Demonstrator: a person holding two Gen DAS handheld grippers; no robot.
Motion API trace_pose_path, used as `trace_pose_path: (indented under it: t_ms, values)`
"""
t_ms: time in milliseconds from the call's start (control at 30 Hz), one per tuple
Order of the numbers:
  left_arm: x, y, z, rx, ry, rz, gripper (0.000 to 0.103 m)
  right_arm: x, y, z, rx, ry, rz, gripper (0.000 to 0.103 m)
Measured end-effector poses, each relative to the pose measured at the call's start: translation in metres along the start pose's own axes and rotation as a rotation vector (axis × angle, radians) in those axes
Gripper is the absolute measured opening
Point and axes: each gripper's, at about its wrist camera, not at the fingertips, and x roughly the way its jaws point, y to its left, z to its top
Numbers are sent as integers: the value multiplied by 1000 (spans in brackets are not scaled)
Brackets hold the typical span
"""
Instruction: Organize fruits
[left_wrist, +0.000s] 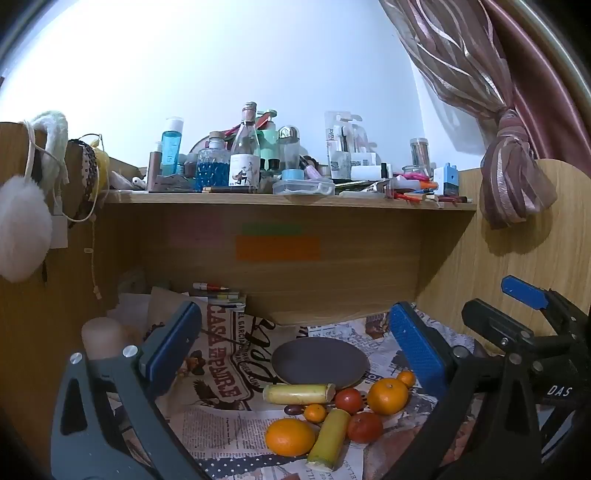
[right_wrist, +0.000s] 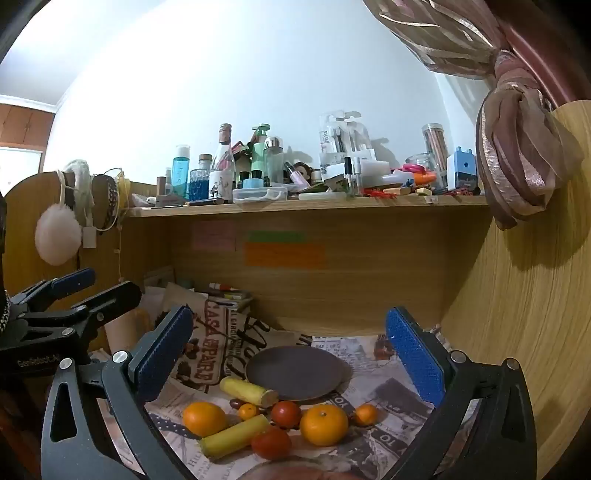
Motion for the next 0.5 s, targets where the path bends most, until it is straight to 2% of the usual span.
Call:
trace_pose_path:
  t_ms: [500]
  values:
    - [3, 3, -4, -26, 1, 6, 103, -6, 1, 1, -2, 6, -3, 103]
